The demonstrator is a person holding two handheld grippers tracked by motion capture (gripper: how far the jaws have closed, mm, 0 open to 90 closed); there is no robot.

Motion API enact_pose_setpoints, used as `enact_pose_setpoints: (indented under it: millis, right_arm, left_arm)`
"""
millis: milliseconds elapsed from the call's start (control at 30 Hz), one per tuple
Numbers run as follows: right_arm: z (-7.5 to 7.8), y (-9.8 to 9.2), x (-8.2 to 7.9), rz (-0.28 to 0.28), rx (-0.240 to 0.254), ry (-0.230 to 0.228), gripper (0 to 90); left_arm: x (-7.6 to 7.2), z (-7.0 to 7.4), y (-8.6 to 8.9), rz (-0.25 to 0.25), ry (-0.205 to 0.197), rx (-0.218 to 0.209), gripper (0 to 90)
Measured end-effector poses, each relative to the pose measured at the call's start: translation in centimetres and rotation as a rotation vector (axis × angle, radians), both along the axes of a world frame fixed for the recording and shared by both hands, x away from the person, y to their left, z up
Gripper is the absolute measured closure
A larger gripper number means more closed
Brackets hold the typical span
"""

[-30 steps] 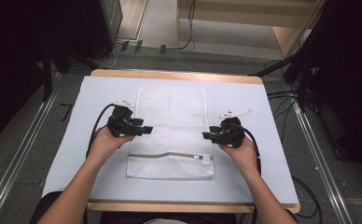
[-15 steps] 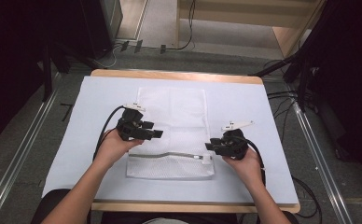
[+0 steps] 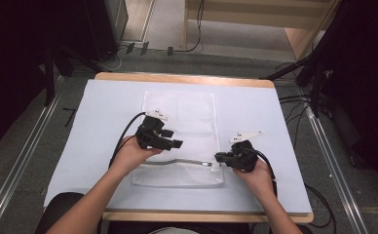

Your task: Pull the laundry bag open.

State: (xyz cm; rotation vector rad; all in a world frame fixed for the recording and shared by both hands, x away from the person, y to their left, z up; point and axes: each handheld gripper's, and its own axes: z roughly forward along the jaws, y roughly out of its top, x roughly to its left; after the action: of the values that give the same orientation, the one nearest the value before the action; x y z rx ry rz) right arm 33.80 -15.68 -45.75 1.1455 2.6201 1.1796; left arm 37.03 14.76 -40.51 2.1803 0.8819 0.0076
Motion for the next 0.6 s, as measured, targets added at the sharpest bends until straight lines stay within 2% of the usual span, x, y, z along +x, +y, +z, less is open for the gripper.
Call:
enact_pose_setpoints:
  millis: [133,267,500,600]
  right_arm:
    - [-0.5,-0.2,0.0,0.017,-0.009,0.039,90.0]
    - [-0.8,-0.2,0.1,0.032,-0.022,0.050,90.0]
    - [-1.0,0.1,-0.1,0.040,-0.042,0.043,90.0]
    - [-1.0,0.2,-0.3,0.049,-0.054,0.019,90.0]
  left_arm:
    - [-0.3,-0.2,-1.0,-0.022,0.001,0.012,40.4]
    - [-0.5,-0.6,-1.9,-0.040,0.009,0.012,41.9]
    - [-1.3,-1.1,-3.4,-0.072,0.008,0.028,43.1]
    - [-1.6,-1.4,-4.0,-0.088,0.007,0.036,44.0]
